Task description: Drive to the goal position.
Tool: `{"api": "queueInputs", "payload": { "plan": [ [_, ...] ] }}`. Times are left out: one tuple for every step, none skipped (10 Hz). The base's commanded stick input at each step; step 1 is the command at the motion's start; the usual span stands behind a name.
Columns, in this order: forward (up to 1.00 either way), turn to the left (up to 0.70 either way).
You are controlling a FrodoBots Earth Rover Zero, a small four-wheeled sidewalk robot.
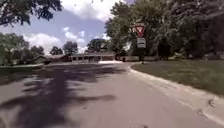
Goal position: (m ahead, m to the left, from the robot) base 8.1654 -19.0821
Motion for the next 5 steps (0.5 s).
{"api": "queueInputs", "payload": {
  "plan": [
    [0.70,0.00],
    [0.70,0.00],
    [0.70,0.00],
    [0.70,0.00],
    [0.70,0.00]
  ]
}}
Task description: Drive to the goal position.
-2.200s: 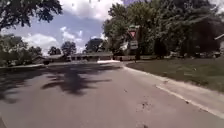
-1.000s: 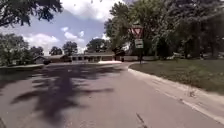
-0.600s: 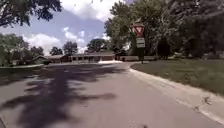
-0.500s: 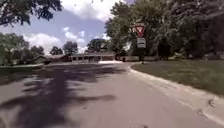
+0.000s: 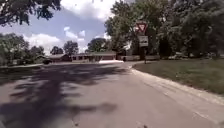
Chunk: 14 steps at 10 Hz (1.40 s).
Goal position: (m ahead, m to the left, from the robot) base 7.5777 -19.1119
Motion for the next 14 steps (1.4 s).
{"api": "queueInputs", "payload": {
  "plan": [
    [0.70,0.00],
    [0.70,0.00],
    [0.70,0.00],
    [0.70,0.00],
    [0.70,0.00],
    [0.70,0.00],
    [0.70,0.00],
    [0.70,0.00],
    [0.70,0.00],
    [0.70,0.00],
    [0.70,0.00],
    [0.70,0.00],
    [0.70,0.00],
    [0.70,0.00]
  ]
}}
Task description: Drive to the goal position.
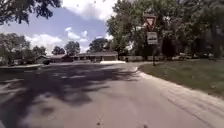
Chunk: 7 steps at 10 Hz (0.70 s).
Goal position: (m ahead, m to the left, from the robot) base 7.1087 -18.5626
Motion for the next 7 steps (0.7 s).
{"api": "queueInputs", "payload": {
  "plan": [
    [0.70,0.00],
    [0.70,0.00],
    [0.70,0.00],
    [0.70,0.00],
    [0.70,0.00],
    [0.70,0.00],
    [0.70,0.00]
  ]
}}
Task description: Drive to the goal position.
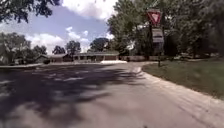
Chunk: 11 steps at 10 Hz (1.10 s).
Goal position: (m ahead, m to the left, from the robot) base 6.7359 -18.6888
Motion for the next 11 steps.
{"api": "queueInputs", "payload": {
  "plan": [
    [0.70,0.00],
    [0.70,0.00],
    [0.70,0.00],
    [0.70,0.00],
    [0.70,0.00],
    [0.70,0.00],
    [0.70,0.00],
    [0.70,0.00],
    [0.70,0.00],
    [0.70,0.00],
    [0.70,0.00]
  ]
}}
